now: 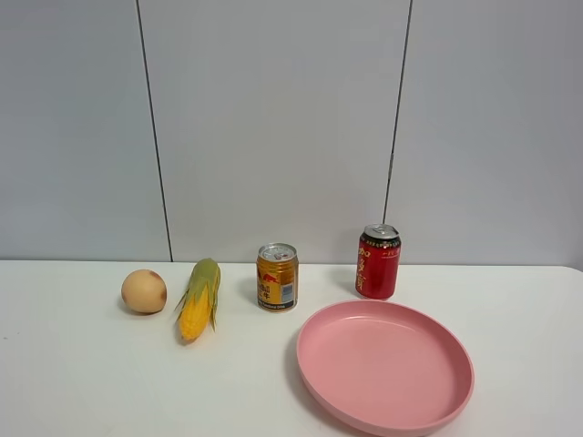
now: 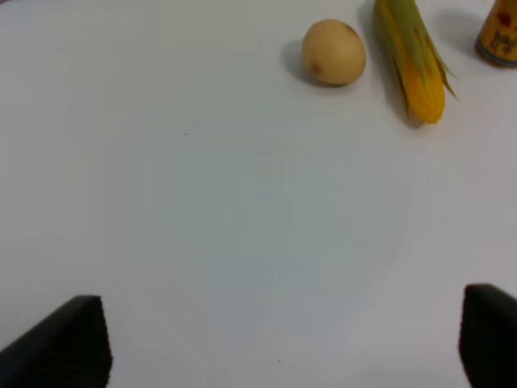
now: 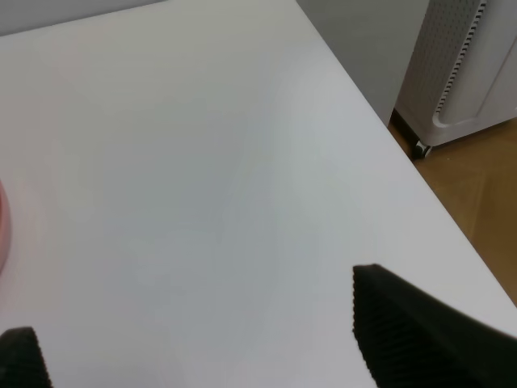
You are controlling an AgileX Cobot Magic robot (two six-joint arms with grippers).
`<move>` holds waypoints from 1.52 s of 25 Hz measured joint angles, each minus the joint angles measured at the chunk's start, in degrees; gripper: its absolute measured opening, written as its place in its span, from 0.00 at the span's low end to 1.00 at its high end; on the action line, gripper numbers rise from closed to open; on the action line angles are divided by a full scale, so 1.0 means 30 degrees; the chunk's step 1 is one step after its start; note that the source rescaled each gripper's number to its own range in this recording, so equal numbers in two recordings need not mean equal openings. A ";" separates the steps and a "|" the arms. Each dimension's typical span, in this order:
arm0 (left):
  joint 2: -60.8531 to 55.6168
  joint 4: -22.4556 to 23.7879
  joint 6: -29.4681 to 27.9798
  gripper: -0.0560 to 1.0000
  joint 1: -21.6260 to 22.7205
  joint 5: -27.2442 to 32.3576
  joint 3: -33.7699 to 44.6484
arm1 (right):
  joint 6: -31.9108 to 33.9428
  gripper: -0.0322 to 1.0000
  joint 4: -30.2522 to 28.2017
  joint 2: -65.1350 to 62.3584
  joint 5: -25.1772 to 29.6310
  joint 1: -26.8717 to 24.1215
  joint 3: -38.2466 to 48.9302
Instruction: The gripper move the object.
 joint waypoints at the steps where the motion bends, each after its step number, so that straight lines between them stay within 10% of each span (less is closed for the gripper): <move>1: -0.0279 0.0000 -0.0072 0.82 0.0000 0.0000 0.0292 | 0.0000 1.00 0.0000 0.0000 0.0000 0.0000 0.0000; 15: -0.1233 -0.3091 0.2353 0.82 0.3917 -0.0693 0.3916 | 0.0000 1.00 0.0000 0.0000 0.0000 0.0000 0.0000; 38: -0.4783 -0.3439 0.3902 0.82 0.4029 -0.3074 0.5248 | 0.0000 1.00 0.0000 0.0000 0.0000 0.0000 0.0000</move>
